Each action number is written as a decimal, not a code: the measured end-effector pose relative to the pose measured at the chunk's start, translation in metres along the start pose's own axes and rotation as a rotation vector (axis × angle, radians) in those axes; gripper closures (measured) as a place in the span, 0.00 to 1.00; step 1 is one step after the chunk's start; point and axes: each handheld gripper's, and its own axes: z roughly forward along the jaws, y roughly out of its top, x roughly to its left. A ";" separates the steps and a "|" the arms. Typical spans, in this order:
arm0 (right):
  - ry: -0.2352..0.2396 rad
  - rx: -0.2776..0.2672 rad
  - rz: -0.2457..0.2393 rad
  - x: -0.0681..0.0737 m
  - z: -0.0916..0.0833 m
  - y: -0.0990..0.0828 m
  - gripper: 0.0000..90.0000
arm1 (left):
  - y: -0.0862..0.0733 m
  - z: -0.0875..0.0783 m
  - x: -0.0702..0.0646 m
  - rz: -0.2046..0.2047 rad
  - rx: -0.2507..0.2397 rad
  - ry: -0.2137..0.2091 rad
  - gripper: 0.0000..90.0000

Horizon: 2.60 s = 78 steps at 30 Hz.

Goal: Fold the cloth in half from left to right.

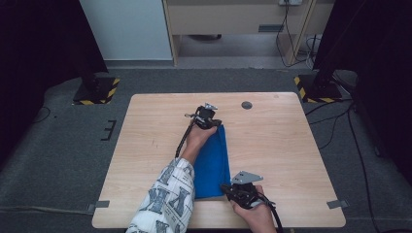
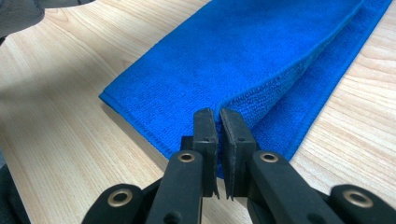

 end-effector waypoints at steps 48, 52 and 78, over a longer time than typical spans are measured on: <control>-0.040 -0.004 0.044 -0.035 0.000 0.041 0.11 | -0.008 -0.068 -0.033 0.095 -0.037 0.008 0.13; -0.045 -0.008 0.044 -0.045 -0.001 0.048 0.11 | -0.015 -0.083 -0.027 0.096 -0.048 0.026 0.13; -0.092 0.026 -0.001 -0.083 0.028 0.098 0.07 | -0.055 -0.124 0.022 0.037 -0.030 0.051 0.10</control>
